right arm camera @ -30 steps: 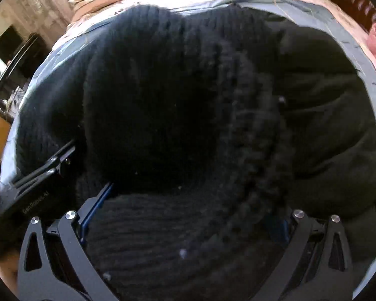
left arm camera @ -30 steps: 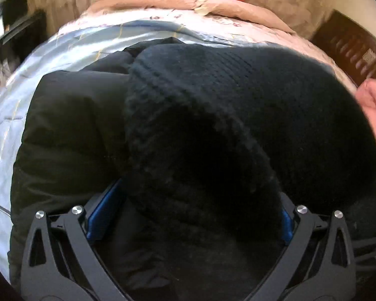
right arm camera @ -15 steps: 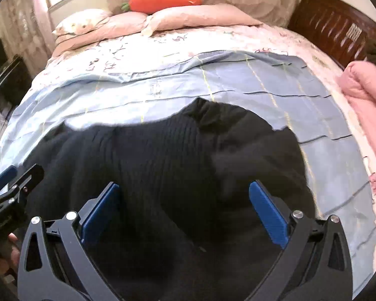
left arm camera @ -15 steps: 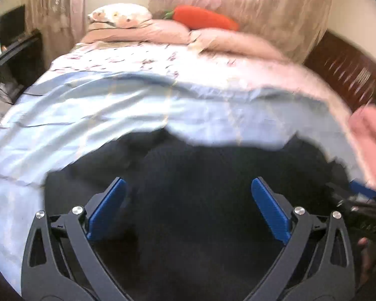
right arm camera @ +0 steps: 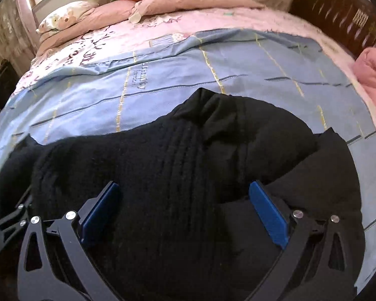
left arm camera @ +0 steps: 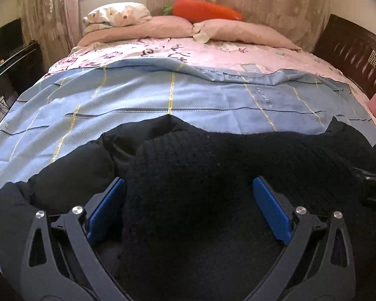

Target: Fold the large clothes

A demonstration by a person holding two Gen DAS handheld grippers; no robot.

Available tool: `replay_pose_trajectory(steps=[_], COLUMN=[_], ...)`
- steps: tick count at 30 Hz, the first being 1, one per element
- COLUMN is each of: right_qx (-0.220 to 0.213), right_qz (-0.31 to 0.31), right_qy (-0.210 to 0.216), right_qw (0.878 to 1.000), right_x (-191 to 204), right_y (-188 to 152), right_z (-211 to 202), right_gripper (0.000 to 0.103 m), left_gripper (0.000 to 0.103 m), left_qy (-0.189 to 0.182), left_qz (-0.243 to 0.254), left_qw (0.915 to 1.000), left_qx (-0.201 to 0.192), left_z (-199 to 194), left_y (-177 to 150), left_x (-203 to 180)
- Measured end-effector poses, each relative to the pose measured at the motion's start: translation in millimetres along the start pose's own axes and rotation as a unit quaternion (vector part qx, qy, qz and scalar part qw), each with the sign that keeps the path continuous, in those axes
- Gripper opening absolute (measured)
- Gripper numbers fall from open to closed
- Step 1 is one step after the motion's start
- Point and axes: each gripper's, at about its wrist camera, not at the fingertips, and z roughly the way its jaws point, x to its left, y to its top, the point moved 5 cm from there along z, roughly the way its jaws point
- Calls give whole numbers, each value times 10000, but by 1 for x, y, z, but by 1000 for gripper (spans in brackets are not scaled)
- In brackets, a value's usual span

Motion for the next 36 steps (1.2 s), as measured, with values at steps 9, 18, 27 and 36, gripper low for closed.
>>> replay_pose_trajectory(steps=[9, 18, 27, 36], right_qx=[-80, -496, -335, -496], right_qz=[36, 514, 724, 708], right_qy=[67, -165, -548, -664], right_qw=[9999, 9973, 9953, 9940], right_x=[-2, -64, -115, -112], right_y=[4, -33, -118, -123], right_z=[8, -108, -71, -66], right_gripper=[102, 102, 102, 102], left_gripper=[101, 101, 101, 101], left_qy=[-148, 464, 828, 827], left_qz=[-138, -1030, -615, -609], left_qw=[9998, 9934, 9919, 9926], left_qx=[67, 174, 737, 642], left_z=[8, -110, -85, -84], left_y=[6, -27, -99, -103], left_x=[4, 72, 98, 98])
